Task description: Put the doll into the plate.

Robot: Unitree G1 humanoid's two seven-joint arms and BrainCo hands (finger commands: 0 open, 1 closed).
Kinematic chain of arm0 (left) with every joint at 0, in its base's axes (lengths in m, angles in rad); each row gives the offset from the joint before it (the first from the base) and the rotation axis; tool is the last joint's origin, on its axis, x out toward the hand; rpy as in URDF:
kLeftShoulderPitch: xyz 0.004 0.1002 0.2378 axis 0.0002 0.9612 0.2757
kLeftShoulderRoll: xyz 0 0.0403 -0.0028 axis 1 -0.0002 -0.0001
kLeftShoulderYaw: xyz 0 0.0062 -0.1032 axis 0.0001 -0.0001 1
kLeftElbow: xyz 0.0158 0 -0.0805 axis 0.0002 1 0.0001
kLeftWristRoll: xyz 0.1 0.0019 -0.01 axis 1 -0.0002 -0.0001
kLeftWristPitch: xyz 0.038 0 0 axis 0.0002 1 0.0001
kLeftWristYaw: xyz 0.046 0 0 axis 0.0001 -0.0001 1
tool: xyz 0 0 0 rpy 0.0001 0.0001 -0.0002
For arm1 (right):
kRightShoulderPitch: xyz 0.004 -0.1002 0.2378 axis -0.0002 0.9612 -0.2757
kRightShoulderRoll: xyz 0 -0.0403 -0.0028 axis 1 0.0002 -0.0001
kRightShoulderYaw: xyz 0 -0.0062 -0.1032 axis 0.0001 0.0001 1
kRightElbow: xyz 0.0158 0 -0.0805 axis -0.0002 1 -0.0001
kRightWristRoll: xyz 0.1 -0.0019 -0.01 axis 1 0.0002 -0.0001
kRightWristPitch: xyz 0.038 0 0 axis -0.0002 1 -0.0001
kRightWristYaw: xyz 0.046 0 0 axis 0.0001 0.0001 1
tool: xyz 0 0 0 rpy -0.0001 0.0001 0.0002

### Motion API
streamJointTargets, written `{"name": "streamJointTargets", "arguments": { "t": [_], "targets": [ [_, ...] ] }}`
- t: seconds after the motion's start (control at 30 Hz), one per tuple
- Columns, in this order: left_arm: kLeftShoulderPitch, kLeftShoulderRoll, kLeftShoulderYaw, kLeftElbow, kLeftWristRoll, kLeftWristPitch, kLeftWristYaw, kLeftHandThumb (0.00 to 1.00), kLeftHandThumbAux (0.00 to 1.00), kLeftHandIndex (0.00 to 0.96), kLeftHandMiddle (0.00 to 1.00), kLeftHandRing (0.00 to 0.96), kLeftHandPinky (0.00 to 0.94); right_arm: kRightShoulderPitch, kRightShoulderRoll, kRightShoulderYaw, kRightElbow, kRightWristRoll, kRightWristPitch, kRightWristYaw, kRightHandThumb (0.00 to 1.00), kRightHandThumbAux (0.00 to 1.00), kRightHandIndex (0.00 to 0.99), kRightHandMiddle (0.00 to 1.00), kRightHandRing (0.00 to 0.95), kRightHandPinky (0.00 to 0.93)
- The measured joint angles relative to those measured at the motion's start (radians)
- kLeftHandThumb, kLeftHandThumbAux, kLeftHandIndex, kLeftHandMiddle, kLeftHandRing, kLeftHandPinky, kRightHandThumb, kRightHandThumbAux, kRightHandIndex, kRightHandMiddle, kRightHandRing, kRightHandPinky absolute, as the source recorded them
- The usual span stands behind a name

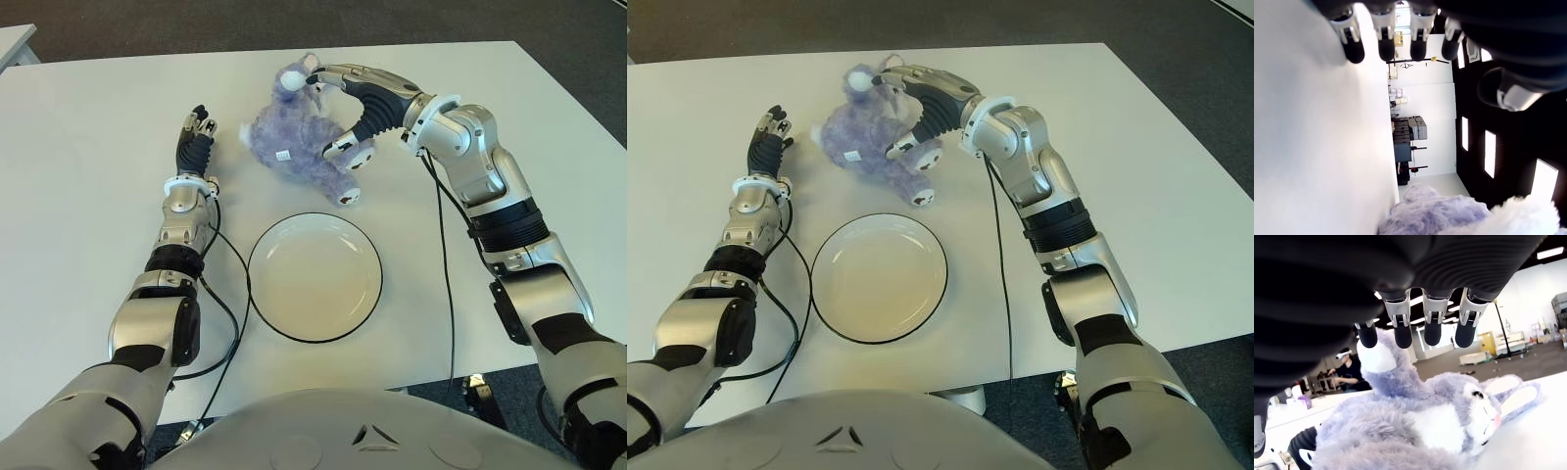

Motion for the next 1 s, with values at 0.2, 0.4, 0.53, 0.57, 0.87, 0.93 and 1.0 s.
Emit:
{"name": "streamJointTargets", "arguments": {
  "t": [0.2, 0.4, 0.53, 0.57, 0.87, 0.93, 1.0],
  "targets": [
    [0.002, 0.0, 0.0, -0.003, 0.0, 0.0, 0.0, 0.572, 0.34, 0.0, 0.0, 0.002, 0.045, 0.004, 0.006, 0.011, -0.008, -0.001, 0.021, 0.019, 0.041, 0.509, 0.01, 0.0, 0.0, 0.085],
    [0.005, 0.0, 0.0, -0.01, 0.0, 0.0, 0.0, 0.569, 0.338, 0.0, 0.0, 0.002, 0.059, 0.01, 0.015, 0.018, -0.018, -0.002, 0.039, 0.029, 0.045, 0.516, 0.01, 0.0, 0.0, 0.08],
    [0.007, 0.0, 0.0, -0.014, 0.0, 0.001, 0.0, 0.566, 0.338, 0.0, 0.0, 0.0, 0.055, 0.016, 0.018, 0.02, -0.022, -0.002, 0.049, 0.03, 0.05, 0.521, 0.011, 0.0, 0.0, 0.062],
    [0.008, 0.0, 0.001, -0.015, 0.0, 0.001, 0.0, 0.566, 0.339, 0.0, 0.0, 0.0, 0.053, 0.018, 0.018, 0.02, -0.023, -0.002, 0.05, 0.03, 0.052, 0.52, 0.012, 0.0, 0.0, 0.057],
    [0.011, 0.0, 0.001, -0.022, -0.001, 0.003, 0.0, 0.57, 0.347, 0.0, 0.0, 0.0, 0.041, 0.039, 0.025, 0.02, -0.025, -0.001, 0.053, 0.03, 0.051, 0.51, 0.013, 0.0, 0.0, 0.042],
    [0.012, 0.0, 0.002, -0.023, -0.001, 0.004, 0.0, 0.571, 0.348, 0.0, 0.0, 0.0, 0.037, 0.041, 0.026, 0.02, -0.025, -0.001, 0.053, 0.03, 0.053, 0.512, 0.013, 0.0, 0.0, 0.043],
    [0.012, 0.0, 0.003, -0.023, -0.002, 0.004, 0.0, 0.572, 0.349, 0.0, 0.0, 0.0, 0.041, 0.041, 0.026, 0.02, -0.025, -0.001, 0.053, 0.029, 0.056, 0.516, 0.013, 0.0, 0.0, 0.049]
  ]
}}
